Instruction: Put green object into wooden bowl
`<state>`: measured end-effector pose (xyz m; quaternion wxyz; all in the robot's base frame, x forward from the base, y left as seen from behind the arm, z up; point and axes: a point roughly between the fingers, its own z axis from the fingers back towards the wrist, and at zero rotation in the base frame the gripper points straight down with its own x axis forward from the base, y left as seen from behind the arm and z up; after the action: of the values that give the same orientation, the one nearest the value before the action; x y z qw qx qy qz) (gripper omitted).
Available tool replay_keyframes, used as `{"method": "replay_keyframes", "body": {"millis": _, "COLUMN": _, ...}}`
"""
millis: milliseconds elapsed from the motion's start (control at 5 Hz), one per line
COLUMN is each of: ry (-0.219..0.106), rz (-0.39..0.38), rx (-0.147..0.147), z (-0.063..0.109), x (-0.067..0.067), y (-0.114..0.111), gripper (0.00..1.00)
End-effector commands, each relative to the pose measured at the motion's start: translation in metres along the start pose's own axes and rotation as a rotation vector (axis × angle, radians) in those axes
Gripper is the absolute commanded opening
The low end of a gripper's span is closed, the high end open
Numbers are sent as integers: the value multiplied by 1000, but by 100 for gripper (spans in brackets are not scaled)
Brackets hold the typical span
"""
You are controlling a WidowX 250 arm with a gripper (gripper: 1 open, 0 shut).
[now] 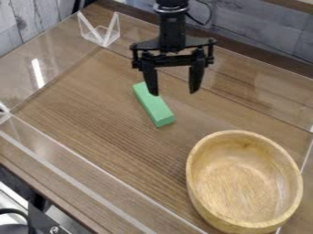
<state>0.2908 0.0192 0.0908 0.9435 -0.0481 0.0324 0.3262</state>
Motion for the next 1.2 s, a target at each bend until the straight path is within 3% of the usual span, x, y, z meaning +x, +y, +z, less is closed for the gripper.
{"method": "replay_keyframes", "body": {"millis": 0, "ry": -35, "rz": 96, "rx": -32, "z": -7, "x": 0, "y": 12, "gripper": 100}}
{"method": "replay_keyframes", "body": {"millis": 200, "ry": -60, "rz": 239, "rx": -75, "z": -23, "x": 0, "y": 22, "gripper": 100}}
{"method": "replay_keyframes", "body": {"millis": 400, "ry": -88, "rz": 377, "rx": -104, "z": -20, "x": 13, "y": 20, "gripper": 0}}
{"method": "replay_keyframes", "body": {"millis": 600, "ry": -108, "rz": 453, "rx": -109, "z": -16, "x": 22, "y": 16, "gripper": 0}}
{"method": "replay_keyframes", "body": {"millis": 800, "ry": -125, "rz": 423, "rx": -98, "z": -22, "x": 24, "y": 12, "gripper": 100}}
{"method": "replay_keyframes", "body": {"millis": 1000, "ry": -136, "rz": 392, "rx": -88, "z": -27, "x": 25, "y": 8, "gripper": 100}}
